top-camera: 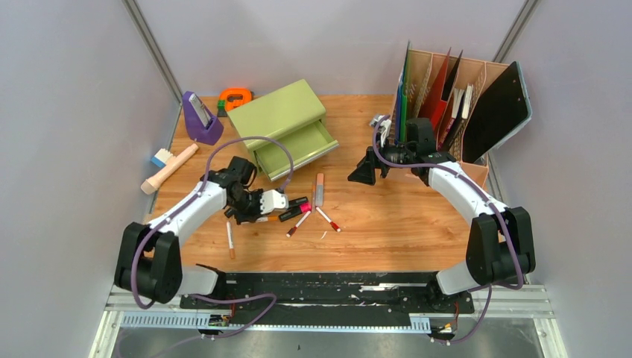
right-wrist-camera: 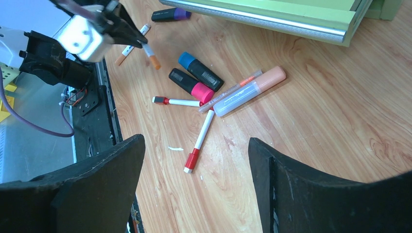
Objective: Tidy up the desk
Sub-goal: Pick up the stationery from the center of the board, then place the stationery in the drawer.
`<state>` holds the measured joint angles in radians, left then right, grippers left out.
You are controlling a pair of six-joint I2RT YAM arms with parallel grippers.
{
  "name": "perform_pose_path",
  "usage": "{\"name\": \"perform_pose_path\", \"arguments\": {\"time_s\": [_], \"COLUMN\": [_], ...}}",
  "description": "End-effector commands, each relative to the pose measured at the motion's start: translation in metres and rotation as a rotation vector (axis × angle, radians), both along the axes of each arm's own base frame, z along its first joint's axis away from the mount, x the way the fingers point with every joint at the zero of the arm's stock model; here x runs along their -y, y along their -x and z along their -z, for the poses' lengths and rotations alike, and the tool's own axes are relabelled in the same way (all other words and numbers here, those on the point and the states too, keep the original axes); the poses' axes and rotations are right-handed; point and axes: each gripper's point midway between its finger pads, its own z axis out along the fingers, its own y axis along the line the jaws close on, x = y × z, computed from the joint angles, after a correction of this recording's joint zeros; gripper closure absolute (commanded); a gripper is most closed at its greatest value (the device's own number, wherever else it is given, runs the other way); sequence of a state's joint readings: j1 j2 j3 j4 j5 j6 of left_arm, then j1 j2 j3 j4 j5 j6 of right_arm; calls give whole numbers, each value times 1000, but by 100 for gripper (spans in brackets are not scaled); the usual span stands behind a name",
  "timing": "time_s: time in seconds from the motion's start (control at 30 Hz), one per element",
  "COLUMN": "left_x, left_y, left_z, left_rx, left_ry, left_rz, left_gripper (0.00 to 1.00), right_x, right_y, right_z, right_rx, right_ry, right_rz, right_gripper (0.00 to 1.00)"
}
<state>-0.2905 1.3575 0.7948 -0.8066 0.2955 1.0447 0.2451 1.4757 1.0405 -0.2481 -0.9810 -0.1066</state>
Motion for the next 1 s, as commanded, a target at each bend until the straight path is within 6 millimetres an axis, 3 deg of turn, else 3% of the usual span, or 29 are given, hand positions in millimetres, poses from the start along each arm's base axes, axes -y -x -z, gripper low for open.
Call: {"name": "perform_pose_path", "arguments": {"time_s": [0.0,0.13,0.23,0.47,0.5,0.53,0.6,0.83,0.97], "left_x": [22,40,59,89,94,97,106,118,118], "left_y": [17,17,-10,-99,-112,-123,-147,-183,-185], "left_z": [-58,-111,-161,-227,-218,-229,-210,-176,-173], "left_rx": [-6,10,98,252,231,250,204,145,141], "left_ry": [75,165,268,379,369,381,355,301,297], "left_rz": [3,-6,-77,-253,-271,-297,-342,-425,-464], "left_gripper": [85,90,92,94,94,94,93,83,51], "right_x": [-1,-1,0,3,4,5,7,13,14], "right_y": [-3,-4,-4,-4,-4,-4,-4,-4,-3], "right_z": [-8,-10,-12,-18,-19,-20,-22,-28,-28], "right_rx": [41,50,54,71,75,78,85,109,109], "right_ry": [-25,-23,-24,-27,-27,-27,-28,-33,-37], "right_rz": [-18,-14,-10,2,5,7,13,29,30], "right_gripper": [21,20,20,20,20,20,20,20,19]}}
